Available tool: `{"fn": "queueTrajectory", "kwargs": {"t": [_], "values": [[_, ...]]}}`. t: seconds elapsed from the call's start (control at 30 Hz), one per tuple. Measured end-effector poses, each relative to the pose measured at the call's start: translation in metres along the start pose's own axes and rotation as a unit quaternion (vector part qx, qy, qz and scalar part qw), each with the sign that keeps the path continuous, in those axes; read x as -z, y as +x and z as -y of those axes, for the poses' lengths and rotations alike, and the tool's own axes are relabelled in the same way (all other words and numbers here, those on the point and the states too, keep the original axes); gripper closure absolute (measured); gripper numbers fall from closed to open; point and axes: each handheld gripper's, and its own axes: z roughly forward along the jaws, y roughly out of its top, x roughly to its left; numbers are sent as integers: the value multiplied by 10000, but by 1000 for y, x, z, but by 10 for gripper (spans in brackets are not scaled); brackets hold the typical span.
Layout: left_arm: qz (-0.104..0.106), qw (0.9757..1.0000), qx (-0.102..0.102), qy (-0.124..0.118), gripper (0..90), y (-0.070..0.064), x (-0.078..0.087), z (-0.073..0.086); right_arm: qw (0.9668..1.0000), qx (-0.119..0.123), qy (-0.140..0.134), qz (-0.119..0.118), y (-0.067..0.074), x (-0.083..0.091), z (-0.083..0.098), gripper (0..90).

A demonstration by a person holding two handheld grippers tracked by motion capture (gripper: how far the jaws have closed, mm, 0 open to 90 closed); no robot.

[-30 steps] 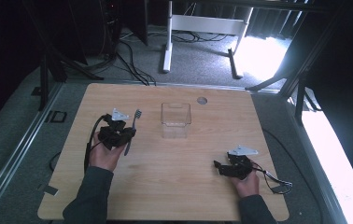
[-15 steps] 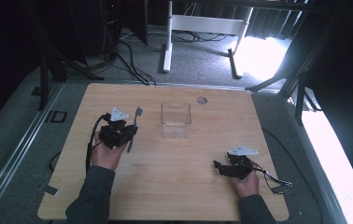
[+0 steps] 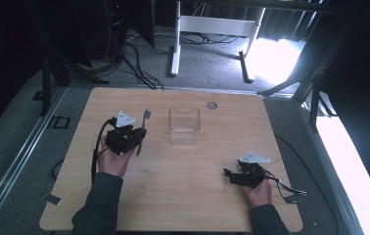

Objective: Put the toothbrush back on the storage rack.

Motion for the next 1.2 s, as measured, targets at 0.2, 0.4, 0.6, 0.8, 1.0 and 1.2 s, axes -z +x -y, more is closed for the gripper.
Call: {"fn": "queueTrajectory", "kwargs": {"t": [0.2, 0.4, 0.6, 0.8, 1.0, 1.2], "values": [[40, 9999, -4, -93, 806, -1, -1, -2, 10000, 0, 5, -1, 0, 0, 0, 262], [76, 9998, -24, -162, 806, -1, -2, -3, 10000, 1, 0, 0, 0, 0, 0, 262], [118, 9996, -14, -265, 806, 0, -1, -5, 10000, 1, -1, 0, 0, 0, 0, 262], [212, 9989, 43, -409, 806, 0, -2, -5, 10000, -1, 0, 0, 0, 0, 0, 262], [290, 9985, 63, -450, 806, -2, -5, -7, 10000, -3, -5, 1, 0, 0, 0, 262], [334, 9979, 118, -540, 806, -1, -6, -8, 10000, -3, -5, 0, 0, 0, 0, 262]]}}
